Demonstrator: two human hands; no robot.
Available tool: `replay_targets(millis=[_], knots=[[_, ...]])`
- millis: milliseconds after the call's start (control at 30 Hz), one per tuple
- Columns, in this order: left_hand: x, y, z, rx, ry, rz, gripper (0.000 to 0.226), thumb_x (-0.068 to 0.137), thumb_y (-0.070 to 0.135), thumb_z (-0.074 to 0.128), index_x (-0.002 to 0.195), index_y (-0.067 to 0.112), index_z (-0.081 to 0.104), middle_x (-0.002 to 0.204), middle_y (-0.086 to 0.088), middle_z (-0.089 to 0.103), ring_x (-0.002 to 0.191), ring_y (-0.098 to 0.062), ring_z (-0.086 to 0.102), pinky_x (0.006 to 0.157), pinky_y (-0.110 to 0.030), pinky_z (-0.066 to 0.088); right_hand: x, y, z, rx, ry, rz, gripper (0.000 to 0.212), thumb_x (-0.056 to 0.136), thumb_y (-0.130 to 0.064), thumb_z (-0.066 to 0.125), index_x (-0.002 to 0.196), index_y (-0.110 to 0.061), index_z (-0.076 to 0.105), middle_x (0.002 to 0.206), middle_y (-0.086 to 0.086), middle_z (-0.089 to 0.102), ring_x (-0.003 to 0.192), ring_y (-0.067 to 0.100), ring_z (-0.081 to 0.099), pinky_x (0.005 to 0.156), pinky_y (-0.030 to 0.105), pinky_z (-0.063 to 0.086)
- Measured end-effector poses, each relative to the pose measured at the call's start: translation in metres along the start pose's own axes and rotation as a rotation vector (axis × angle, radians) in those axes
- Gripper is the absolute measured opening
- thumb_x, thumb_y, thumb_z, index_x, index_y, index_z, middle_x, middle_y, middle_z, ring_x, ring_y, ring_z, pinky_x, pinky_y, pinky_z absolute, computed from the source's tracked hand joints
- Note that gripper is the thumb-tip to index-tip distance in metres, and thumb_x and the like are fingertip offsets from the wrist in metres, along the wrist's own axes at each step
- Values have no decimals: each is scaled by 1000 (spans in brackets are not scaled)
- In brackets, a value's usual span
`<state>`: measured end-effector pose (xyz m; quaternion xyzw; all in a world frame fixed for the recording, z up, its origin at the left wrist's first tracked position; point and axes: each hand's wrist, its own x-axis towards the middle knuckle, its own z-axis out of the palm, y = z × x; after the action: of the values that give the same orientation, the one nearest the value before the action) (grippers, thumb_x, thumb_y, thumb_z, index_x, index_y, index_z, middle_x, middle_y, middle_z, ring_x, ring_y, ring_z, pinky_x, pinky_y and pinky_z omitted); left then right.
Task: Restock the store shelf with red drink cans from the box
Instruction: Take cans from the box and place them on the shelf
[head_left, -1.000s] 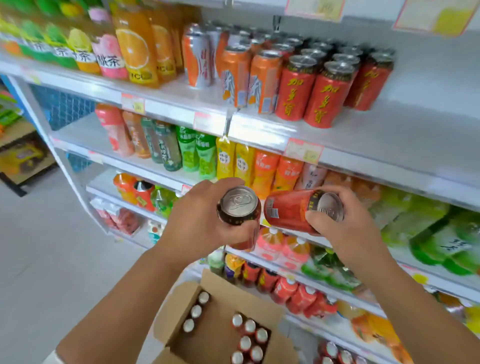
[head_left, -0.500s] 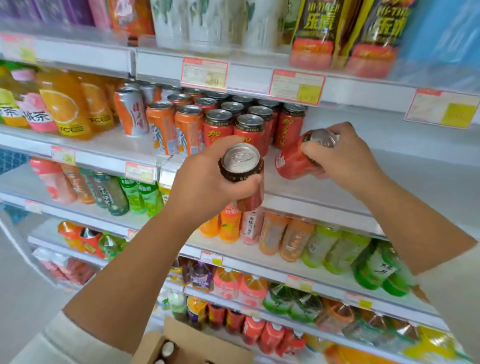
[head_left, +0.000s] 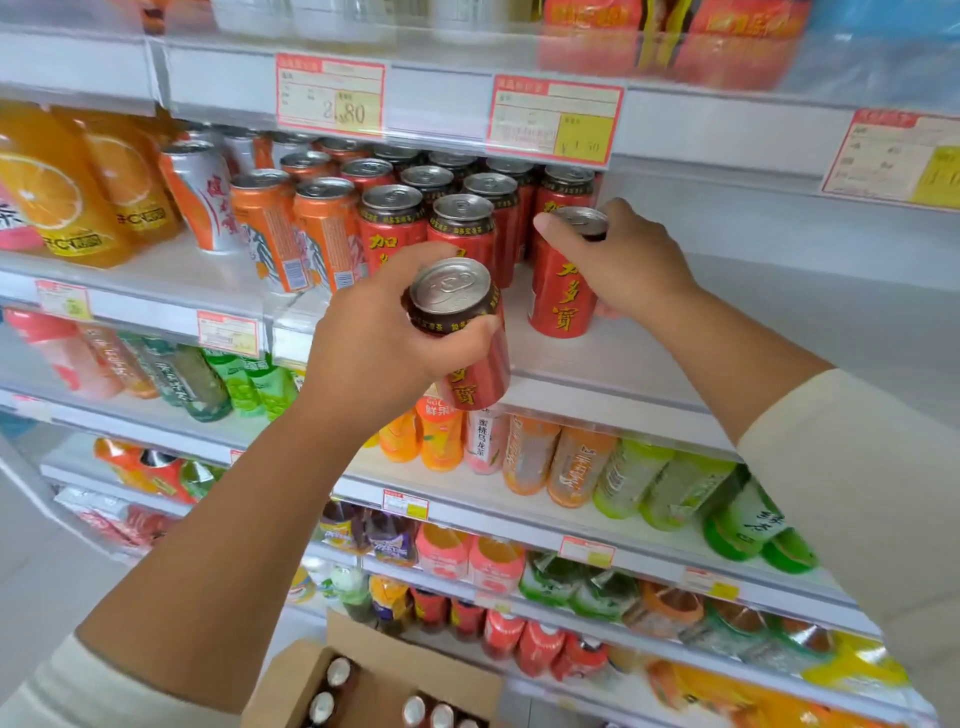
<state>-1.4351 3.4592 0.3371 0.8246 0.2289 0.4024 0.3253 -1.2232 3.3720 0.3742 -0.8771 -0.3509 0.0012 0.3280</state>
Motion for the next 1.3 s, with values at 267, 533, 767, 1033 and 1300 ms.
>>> replay_targets(millis=[267, 533, 767, 1033, 1300], knots=[[-1, -1, -5, 9, -1, -7, 59, 62, 64, 68, 115, 41, 61, 101, 24, 68, 99, -4, 66, 89, -38, 55, -15, 43, 25, 293, -67, -57, 76, 76, -31, 79, 139, -19, 38, 114, -2, 58, 101, 16, 60, 84, 27, 42], [0, 1, -6, -4, 5, 1, 60, 64, 63, 69, 117, 35, 63, 103, 22, 69, 100, 0, 65, 93, -36, 54, 23, 40, 45, 279, 30, -50, 67, 75, -29, 81, 126, -9, 43, 109, 4, 61, 99, 21, 61, 83, 29, 45], [2, 1, -8, -18, -14, 6, 57, 65, 60, 70, 115, 34, 65, 103, 20, 70, 98, -2, 66, 92, -37, 54, 38, 38, 59, 299, 62, -53, 68, 75, -31, 81, 126, -11, 41, 119, 7, 64, 107, 24, 62, 90, 32, 48], [9, 5, -7, -66, -58, 22, 58, 65, 57, 71, 115, 28, 66, 100, 20, 70, 97, 0, 66, 92, -29, 53, 2, 26, 41, 360, 157, -109, 66, 78, -29, 73, 134, -14, 42, 120, 6, 56, 106, 16, 57, 90, 26, 45], [26, 25, 8, -190, -145, 96, 56, 69, 45, 79, 117, 22, 65, 107, 12, 71, 102, -3, 66, 93, -26, 51, -72, 8, 24, 542, -333, -352, 77, 69, -32, 84, 134, -31, 44, 123, -15, 62, 110, 1, 61, 99, 31, 49]])
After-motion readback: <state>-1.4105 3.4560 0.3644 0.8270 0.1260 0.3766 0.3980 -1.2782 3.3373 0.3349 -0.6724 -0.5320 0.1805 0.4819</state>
